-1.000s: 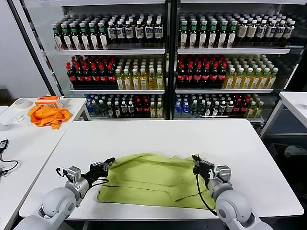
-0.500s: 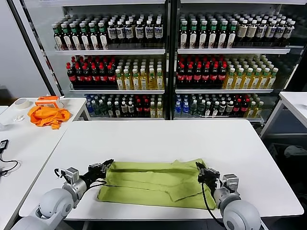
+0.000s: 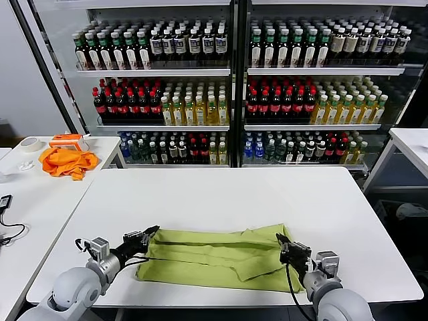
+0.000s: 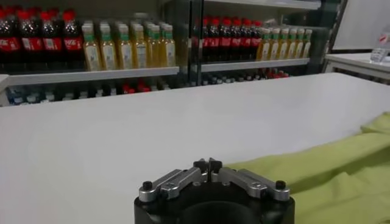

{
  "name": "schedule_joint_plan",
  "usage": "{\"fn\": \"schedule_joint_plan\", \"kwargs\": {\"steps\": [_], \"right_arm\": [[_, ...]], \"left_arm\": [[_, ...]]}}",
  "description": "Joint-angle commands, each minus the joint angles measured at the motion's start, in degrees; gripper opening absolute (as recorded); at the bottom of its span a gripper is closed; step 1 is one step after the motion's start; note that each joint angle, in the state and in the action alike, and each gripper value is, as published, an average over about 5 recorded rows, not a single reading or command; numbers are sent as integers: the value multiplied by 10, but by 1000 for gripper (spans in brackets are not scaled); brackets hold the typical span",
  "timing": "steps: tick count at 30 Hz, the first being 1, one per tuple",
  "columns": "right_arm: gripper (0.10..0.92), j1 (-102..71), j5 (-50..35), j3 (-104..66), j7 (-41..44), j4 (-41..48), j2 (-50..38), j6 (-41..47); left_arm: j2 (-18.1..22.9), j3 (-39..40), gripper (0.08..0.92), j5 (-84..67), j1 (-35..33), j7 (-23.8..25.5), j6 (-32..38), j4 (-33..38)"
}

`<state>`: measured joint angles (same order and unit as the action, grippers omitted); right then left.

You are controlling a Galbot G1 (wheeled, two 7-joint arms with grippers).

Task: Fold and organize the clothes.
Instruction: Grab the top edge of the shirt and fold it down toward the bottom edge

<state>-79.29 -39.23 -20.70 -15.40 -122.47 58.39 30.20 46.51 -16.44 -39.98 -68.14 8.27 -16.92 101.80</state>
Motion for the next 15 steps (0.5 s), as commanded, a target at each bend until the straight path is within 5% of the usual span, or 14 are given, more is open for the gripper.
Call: {"fn": "schedule_joint_plan", "kwargs": {"steps": [1,15], "right_arm": [[104,-27,7,-4,4,-4,0,-2],[104,-32,53,23,9,12,7,-12]], "left_arm": [[-1,-3,84,15,-13,-1,-14,6],[3,-7,84,75,-24,-24,-64,17]]}}
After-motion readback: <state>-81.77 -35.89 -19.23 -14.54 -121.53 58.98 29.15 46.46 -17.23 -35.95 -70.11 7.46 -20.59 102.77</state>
